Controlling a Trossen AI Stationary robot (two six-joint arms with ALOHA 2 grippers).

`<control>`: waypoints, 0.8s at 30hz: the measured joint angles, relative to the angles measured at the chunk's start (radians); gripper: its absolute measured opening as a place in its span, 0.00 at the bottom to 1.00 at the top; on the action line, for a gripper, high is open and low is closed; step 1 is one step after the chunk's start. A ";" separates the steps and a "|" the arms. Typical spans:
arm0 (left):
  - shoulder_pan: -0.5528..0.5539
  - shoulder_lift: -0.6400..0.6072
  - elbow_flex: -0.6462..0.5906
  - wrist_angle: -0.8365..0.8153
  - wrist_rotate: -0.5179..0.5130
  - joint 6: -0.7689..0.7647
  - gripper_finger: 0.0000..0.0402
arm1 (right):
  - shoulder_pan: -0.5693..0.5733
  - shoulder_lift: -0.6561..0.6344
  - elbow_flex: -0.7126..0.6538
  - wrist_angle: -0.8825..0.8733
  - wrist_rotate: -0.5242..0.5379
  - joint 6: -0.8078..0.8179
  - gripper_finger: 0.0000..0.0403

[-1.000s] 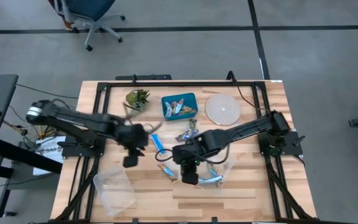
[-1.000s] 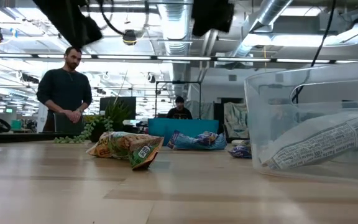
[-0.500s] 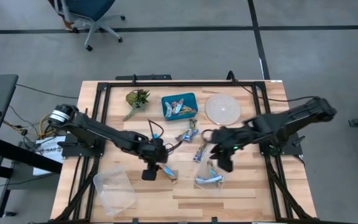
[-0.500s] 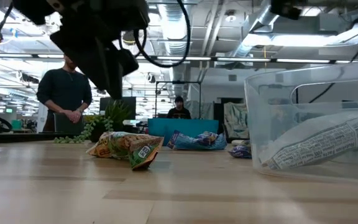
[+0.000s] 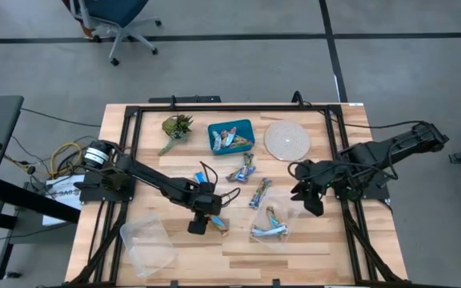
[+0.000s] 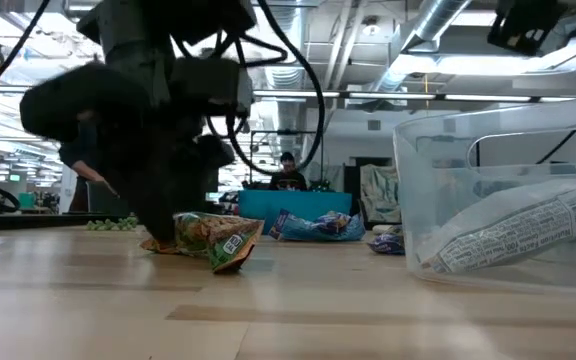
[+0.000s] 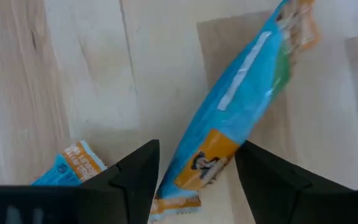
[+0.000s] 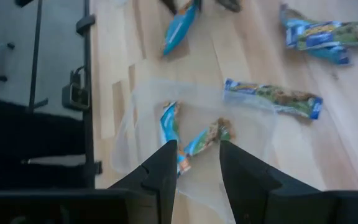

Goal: Pick and place Granola Bars by type
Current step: Put the yellow granola bar into the right transparent bin

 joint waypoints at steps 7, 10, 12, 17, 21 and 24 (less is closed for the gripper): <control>0.000 0.008 0.000 -0.001 -0.067 -0.028 0.43 | 0.019 0.000 -0.002 0.002 -0.022 -0.038 0.28; 0.000 0.008 0.000 -0.001 -0.070 -0.061 0.34 | 0.018 0.001 -0.002 0.002 -0.022 -0.046 0.28; -0.003 0.008 0.000 0.001 -0.068 -0.081 0.27 | 0.018 -0.002 -0.002 0.002 -0.022 -0.046 0.28; -0.003 0.004 0.010 0.012 -0.012 -0.145 0.13 | 0.018 -0.039 -0.002 0.008 -0.022 -0.046 0.28; 0.004 0.004 0.064 0.014 -0.012 -0.197 0.12 | 0.018 -0.083 -0.002 0.033 -0.023 -0.054 0.28; 0.025 0.004 0.135 0.014 -0.018 -0.205 0.13 | 0.018 -0.099 -0.002 0.028 -0.033 -0.057 0.28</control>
